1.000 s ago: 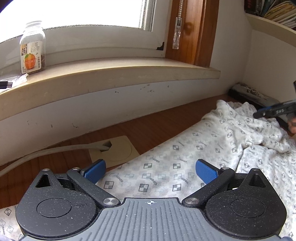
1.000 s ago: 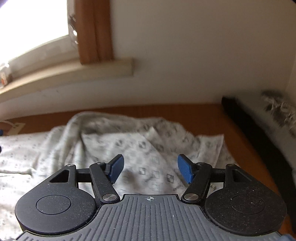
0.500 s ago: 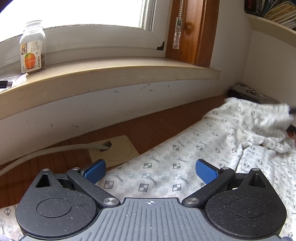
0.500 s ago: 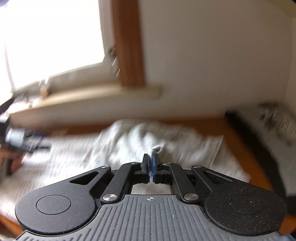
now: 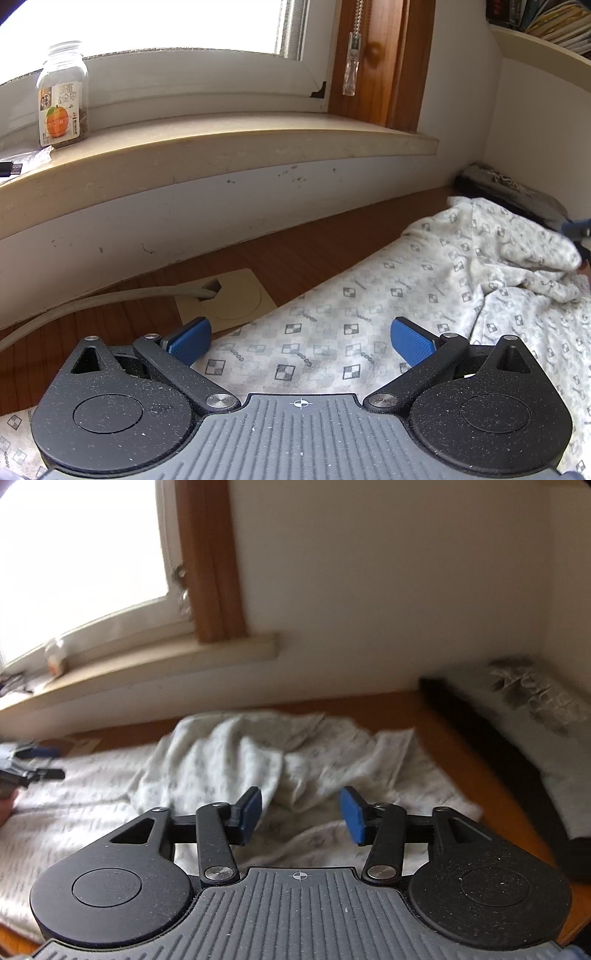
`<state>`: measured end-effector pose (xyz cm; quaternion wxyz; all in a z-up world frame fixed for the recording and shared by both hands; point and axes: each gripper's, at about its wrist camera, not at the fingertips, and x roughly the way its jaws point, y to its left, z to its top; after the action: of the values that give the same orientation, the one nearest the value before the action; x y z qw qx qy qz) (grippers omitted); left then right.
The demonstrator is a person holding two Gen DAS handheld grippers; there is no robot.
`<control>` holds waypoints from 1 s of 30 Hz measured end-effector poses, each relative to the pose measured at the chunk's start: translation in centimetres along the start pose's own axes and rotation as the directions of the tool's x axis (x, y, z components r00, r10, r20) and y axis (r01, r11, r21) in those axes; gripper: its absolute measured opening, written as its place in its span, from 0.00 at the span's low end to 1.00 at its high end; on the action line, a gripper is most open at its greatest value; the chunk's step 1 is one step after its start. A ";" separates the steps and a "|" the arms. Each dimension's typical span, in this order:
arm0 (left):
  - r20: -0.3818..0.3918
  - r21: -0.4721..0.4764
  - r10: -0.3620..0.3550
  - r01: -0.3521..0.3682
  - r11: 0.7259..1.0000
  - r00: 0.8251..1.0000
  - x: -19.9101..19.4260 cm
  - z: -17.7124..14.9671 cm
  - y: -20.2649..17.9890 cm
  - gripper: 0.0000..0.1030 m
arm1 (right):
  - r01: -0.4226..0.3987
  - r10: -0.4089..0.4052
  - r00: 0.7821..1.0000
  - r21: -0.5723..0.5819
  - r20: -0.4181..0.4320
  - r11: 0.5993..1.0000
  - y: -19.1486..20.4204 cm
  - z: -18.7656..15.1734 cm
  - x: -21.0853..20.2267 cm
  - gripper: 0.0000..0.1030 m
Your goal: Fold clothes
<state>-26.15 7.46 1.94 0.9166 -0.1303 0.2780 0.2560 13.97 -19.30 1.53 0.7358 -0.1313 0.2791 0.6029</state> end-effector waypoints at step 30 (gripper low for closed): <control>-0.009 -0.015 -0.010 0.010 1.000 1.000 0.1 -0.1 0.0 1.00 | 0.051 -0.050 0.998 -0.023 0.037 0.998 2.0 3.8 4.0 0.60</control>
<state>-26.14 7.47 1.76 0.9157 -0.1395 0.2796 0.2527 13.50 -13.52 2.64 0.7542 -0.1362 0.2548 0.5897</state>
